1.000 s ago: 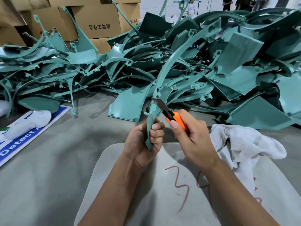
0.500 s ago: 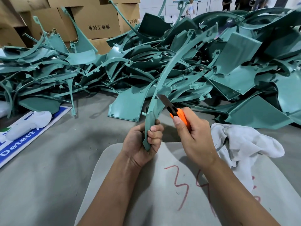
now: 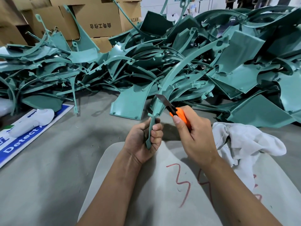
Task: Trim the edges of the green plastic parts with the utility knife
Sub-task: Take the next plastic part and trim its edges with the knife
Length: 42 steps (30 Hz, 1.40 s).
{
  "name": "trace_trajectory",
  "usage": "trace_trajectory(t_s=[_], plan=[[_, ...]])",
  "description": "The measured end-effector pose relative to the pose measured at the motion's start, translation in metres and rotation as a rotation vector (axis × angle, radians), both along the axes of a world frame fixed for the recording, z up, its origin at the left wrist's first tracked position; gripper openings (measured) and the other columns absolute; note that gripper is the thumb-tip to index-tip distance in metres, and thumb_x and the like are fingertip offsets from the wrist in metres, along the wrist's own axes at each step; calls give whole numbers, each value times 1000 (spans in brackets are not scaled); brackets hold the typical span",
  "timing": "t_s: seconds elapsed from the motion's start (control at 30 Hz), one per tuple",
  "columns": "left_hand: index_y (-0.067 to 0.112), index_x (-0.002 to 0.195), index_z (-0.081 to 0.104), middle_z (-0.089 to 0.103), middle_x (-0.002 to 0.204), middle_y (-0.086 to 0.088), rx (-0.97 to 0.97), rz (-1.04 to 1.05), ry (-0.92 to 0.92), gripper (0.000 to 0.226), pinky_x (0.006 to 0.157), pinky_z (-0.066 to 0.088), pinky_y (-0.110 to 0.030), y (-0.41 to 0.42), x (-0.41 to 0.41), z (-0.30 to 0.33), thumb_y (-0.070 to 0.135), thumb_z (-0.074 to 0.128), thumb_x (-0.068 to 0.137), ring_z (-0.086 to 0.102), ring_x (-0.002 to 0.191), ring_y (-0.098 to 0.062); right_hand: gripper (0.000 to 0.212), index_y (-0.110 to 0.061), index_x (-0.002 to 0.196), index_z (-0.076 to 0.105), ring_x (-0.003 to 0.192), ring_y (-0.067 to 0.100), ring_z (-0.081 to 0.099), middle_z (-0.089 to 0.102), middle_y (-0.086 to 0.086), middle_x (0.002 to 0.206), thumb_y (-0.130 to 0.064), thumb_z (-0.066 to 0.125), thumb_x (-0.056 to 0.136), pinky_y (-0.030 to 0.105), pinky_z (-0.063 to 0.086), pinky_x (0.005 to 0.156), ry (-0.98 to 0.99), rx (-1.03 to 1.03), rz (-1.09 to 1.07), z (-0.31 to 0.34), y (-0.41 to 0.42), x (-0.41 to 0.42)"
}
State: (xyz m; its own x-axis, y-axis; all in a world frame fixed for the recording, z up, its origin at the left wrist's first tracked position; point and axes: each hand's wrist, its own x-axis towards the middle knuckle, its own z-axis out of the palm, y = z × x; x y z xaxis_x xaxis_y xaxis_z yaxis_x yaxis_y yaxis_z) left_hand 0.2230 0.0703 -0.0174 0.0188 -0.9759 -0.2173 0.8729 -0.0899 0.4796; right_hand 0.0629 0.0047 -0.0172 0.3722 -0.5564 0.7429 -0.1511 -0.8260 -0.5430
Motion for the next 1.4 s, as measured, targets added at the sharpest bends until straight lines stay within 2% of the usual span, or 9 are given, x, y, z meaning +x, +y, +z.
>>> trace_trajectory(t_s=[0.17, 0.37, 0.53, 0.7, 0.9, 1.0, 1.1, 1.27, 1.4], plan=[[8, 94, 55, 43, 66, 2, 2, -43, 9, 38, 36, 40, -13, 0, 2, 0, 20, 22, 109, 48, 41, -5, 26, -19, 89, 50, 53, 13, 44, 41, -10, 62, -34, 48, 111, 36, 37, 47, 22, -29, -116, -2, -4, 0], [8, 94, 55, 44, 66, 2, 19, -77, 41, 29, 35, 37, -12, 2, 2, 2, 16, 29, 101, 47, 41, -5, 20, -17, 97, 60, 60, 13, 47, 46, -11, 68, -32, 53, 109, 30, 38, 54, 20, -44, -53, 0, -4, -2], [7, 93, 54, 44, 66, 1, 27, -74, 51, 38, 36, 40, -14, 0, -1, 4, 22, 23, 109, 48, 42, -6, 22, -17, 93, 56, 58, 14, 43, 45, -12, 69, -31, 52, 109, 38, 39, 51, 12, -56, -246, -1, 0, 0], [8, 88, 53, 43, 64, 0, 27, -10, 43, 35, 35, 38, -15, -2, -9, 6, 20, 29, 109, 46, 41, -6, 21, -19, 90, 51, 54, 16, 43, 44, -10, 64, -28, 51, 110, 42, 39, 49, -27, 3, -221, -4, 5, 3], [10, 88, 51, 43, 68, 0, -29, 110, 121, 30, 37, 40, -15, 0, -4, 8, 19, 30, 107, 47, 43, -7, 28, -20, 84, 43, 53, 13, 39, 38, -9, 62, -27, 49, 110, 28, 28, 51, -170, 82, -181, -3, 3, 3], [12, 91, 48, 43, 70, -1, -52, 167, 133, 20, 40, 42, -15, -1, -1, 8, 21, 37, 105, 49, 45, -8, 23, -34, 90, 39, 55, 8, 42, 38, -16, 64, -31, 48, 111, 19, 28, 55, -108, -11, -72, 2, 7, 3], [11, 93, 50, 47, 69, -2, -57, 178, 88, 9, 40, 43, -16, -1, -4, 8, 20, 47, 94, 51, 46, -8, 19, -33, 93, 46, 61, 3, 46, 40, -20, 67, -39, 46, 111, 15, 29, 59, -32, -59, -44, 1, 11, 8], [8, 89, 51, 51, 65, -3, -16, 151, 83, 20, 39, 43, -14, -2, -9, 9, 17, 41, 103, 52, 44, -7, 18, -33, 96, 49, 64, -3, 48, 43, -26, 71, -43, 46, 110, 14, 29, 61, 28, -56, -30, -1, 10, 9], [7, 88, 50, 47, 61, -3, 32, 108, 83, 30, 36, 40, -13, -2, -10, 10, 17, 31, 109, 49, 41, -7, 22, -31, 92, 47, 59, 4, 45, 40, -20, 66, -43, 46, 109, 24, 31, 57, 38, -43, -76, -3, 9, 9]])
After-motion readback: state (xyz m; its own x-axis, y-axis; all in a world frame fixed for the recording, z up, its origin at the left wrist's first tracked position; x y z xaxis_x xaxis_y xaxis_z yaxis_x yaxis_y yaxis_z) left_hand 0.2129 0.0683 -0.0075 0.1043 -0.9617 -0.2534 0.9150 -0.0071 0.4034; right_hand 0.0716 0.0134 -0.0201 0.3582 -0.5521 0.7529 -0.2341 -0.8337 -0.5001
